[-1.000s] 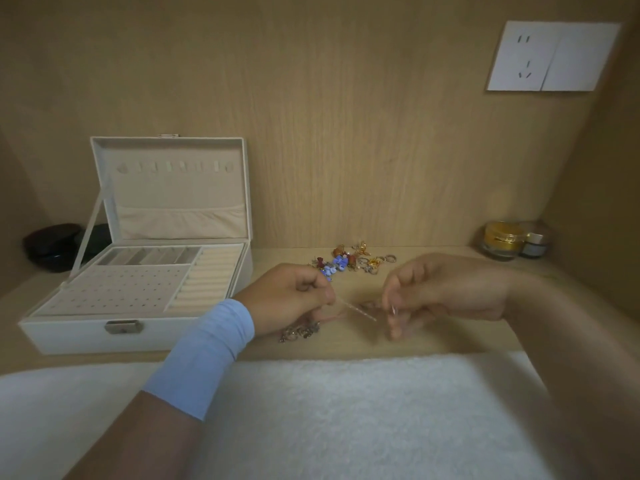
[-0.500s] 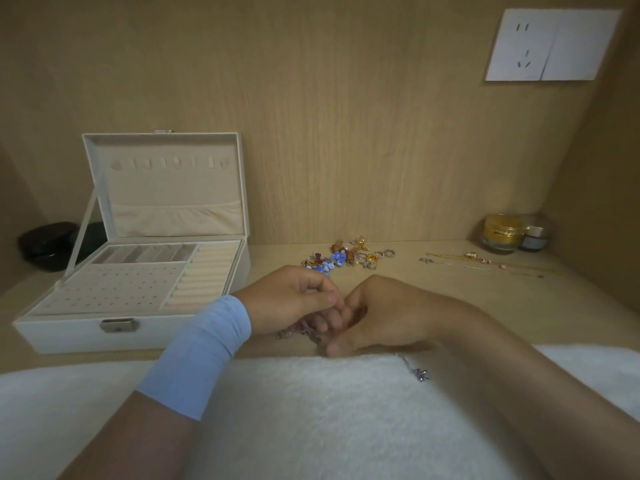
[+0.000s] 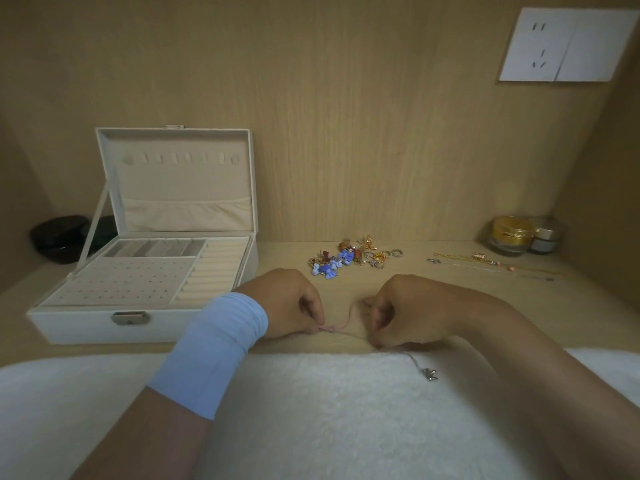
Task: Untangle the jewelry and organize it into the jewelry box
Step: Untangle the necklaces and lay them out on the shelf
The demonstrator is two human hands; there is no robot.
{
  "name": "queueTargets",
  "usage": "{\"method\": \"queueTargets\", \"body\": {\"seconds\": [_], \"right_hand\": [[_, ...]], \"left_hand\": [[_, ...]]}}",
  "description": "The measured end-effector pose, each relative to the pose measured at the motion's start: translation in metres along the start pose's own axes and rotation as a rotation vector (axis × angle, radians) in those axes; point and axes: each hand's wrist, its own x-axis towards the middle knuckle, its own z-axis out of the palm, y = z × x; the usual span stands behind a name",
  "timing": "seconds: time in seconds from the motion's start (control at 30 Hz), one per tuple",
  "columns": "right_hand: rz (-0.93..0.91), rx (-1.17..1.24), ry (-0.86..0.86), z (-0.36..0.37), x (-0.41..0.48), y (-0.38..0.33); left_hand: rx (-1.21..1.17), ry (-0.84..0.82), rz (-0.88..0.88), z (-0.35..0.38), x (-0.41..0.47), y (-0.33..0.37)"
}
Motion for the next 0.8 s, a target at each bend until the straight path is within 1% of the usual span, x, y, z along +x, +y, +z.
{"method": "queueTargets", "body": {"seconds": [0.13,0.2,0.37,0.47,0.6,0.67,0.73,0.8], "right_hand": [[0.043,-0.027,0.038,-0.002,0.002,0.006],[0.035,-0.045,0.089,0.0,0.004,0.003],[-0.069,-0.08,0.242,0.013,0.01,-0.012],[-0.135,-0.134,0.284,0.021,0.016,-0.019],[-0.19,-0.24,0.346,0.027,0.021,-0.02],[-0.193,-0.217,0.357,0.028,0.021,-0.019],[-0.181,-0.15,0.359,0.028,0.02,-0.017],[-0.17,-0.128,0.355,0.027,0.02,-0.015]], "left_hand": [[0.013,0.04,-0.057,-0.001,0.001,-0.004],[0.01,0.051,-0.058,-0.001,0.001,-0.003],[0.02,0.084,-0.067,0.0,0.003,-0.002],[0.067,0.101,-0.1,0.001,0.005,-0.003],[0.202,0.164,-0.154,0.004,0.006,-0.003],[0.215,0.187,-0.166,0.006,0.006,-0.002],[0.172,0.237,-0.117,0.005,0.005,-0.001],[0.105,0.255,-0.017,0.002,0.004,0.0]]}}
